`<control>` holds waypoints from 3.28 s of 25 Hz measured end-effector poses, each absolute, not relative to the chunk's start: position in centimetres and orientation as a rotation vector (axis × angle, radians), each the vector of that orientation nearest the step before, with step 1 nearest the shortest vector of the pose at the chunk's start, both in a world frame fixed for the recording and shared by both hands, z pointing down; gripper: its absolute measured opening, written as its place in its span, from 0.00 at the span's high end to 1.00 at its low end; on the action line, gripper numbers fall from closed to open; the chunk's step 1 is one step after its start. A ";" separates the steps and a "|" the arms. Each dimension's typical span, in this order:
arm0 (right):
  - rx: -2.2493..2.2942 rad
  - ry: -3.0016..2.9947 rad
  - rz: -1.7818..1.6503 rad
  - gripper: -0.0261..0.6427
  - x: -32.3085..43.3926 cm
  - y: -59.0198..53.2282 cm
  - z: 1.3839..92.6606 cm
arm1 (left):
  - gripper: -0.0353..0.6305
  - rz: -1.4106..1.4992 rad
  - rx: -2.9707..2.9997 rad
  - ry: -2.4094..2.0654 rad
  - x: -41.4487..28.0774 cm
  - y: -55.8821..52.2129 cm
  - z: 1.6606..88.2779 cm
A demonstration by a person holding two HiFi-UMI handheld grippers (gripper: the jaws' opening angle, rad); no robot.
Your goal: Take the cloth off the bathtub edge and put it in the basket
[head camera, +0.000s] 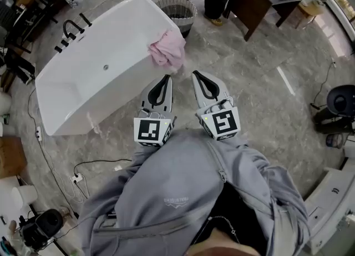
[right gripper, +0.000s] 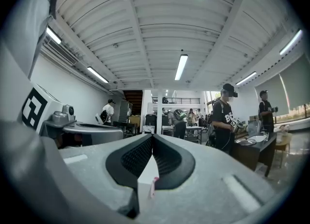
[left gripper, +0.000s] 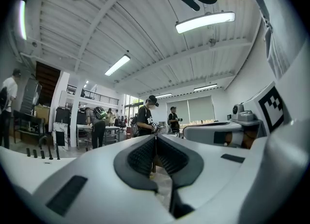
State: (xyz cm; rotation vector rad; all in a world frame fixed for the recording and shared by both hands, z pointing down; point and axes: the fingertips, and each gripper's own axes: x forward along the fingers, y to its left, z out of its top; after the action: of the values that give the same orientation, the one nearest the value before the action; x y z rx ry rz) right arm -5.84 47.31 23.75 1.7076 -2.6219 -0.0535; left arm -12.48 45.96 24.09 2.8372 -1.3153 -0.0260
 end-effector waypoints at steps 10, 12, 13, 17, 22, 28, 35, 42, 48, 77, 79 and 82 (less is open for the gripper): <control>1.688 -2.665 -0.016 0.95 -5.2 46.0 24.5 | 0.93 -0.001 2.814 -1.342 -12.2 44.8 25.0; 1.689 -2.665 -0.020 0.95 -5.3 45.4 24.7 | 0.93 -0.003 2.817 -1.340 -12.2 44.1 25.2; 1.690 -2.664 -0.023 0.95 -5.3 45.0 24.8 | 0.93 -0.005 2.822 -1.338 -12.3 43.6 25.4; 1.701 -2.648 -0.039 0.95 -5.2 43.2 25.5 | 0.93 -0.049 2.839 -1.354 -12.7 41.2 26.4; 1.730 -2.611 -0.019 0.95 -4.3 38.0 27.1 | 0.93 -0.044 2.831 -1.288 -11.7 35.5 27.3; 1.759 -2.574 0.047 0.95 -3.9 28.6 28.1 | 0.93 -0.012 2.850 -1.242 -10.9 25.7 28.2; 1.806 -2.537 0.076 0.95 -2.9 16.8 27.9 | 0.93 0.013 2.887 -1.161 -9.8 13.9 27.0; 1.832 -2.500 0.118 0.95 -2.3 8.3 29.0 | 0.93 0.048 2.884 -1.128 -9.3 5.2 28.1; 1.734 -2.469 0.222 0.95 -2.3 5.4 31.9 | 0.93 0.090 2.792 -1.150 -9.6 2.1 31.1; 1.263 -2.548 0.316 0.95 -3.8 0.3 43.2 | 0.93 0.329 2.581 -1.358 -11.9 -0.4 42.1; 1.233 -2.534 0.321 0.95 -3.9 0.3 45.2 | 0.93 0.355 2.552 -1.357 -12.2 -0.5 44.4; 1.198 -2.502 0.345 0.95 -3.9 0.4 48.4 | 0.93 0.373 2.512 -1.351 -12.7 -0.7 47.7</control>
State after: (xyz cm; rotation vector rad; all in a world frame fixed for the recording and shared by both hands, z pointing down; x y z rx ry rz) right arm -3.94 0.38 48.44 1.1979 -2.5024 0.3449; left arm -12.68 -0.68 47.66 2.5124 -1.3507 0.3731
